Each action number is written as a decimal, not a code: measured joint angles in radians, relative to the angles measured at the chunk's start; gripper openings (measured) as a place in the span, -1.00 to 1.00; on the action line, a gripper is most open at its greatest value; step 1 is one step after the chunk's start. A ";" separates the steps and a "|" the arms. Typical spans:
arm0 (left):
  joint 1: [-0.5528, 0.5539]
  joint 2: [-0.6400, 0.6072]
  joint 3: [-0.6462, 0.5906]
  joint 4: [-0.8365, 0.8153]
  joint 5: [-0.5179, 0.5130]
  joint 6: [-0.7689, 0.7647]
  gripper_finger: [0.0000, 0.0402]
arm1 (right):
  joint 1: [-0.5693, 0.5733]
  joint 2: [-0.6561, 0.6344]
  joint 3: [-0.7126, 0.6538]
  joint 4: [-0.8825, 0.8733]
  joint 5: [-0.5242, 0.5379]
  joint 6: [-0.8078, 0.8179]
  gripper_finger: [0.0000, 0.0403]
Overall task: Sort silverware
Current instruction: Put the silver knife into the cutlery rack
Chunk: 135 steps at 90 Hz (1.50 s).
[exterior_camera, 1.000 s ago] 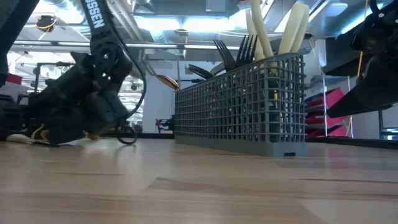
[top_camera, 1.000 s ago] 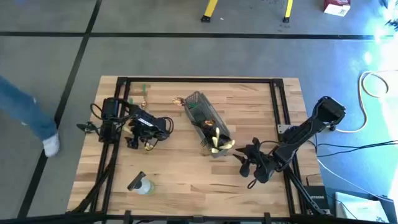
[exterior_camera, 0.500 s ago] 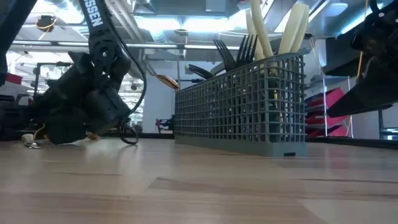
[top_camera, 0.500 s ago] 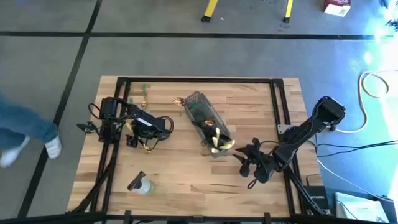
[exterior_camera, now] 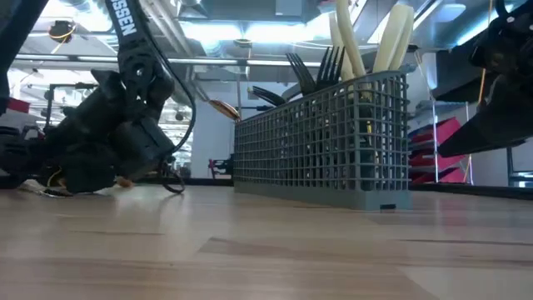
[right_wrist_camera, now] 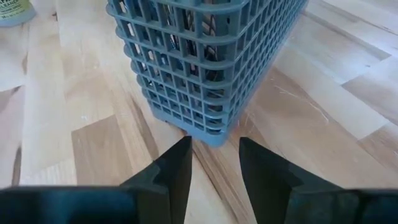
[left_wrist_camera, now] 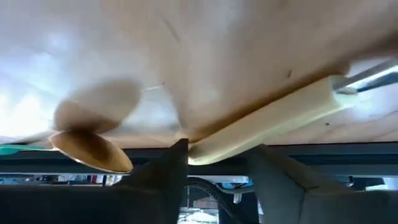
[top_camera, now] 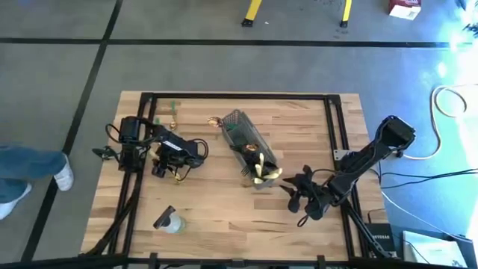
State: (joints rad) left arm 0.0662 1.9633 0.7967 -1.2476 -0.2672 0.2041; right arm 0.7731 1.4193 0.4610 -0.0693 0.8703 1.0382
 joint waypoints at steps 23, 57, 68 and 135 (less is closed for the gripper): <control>-0.003 0.000 0.002 -0.015 0.081 -0.080 -0.72 | 0.000 0.000 0.000 0.000 -0.001 0.000 -0.42; -0.059 0.004 0.063 -0.051 0.189 -0.212 -0.80 | 0.000 0.000 0.000 0.000 -0.010 0.000 -0.42; -0.087 0.004 0.094 -0.057 0.220 -0.247 -0.80 | 0.000 0.000 0.000 0.001 -0.020 0.000 -0.42; -0.171 -0.002 0.291 -0.042 0.408 -0.568 -1.00 | 0.199 -0.188 0.148 0.046 -0.108 -0.383 -0.42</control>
State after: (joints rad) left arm -0.1052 1.9614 1.0882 -1.2900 0.1409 -0.3644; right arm 0.9724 1.2308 0.6092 -0.0235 0.7623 0.6549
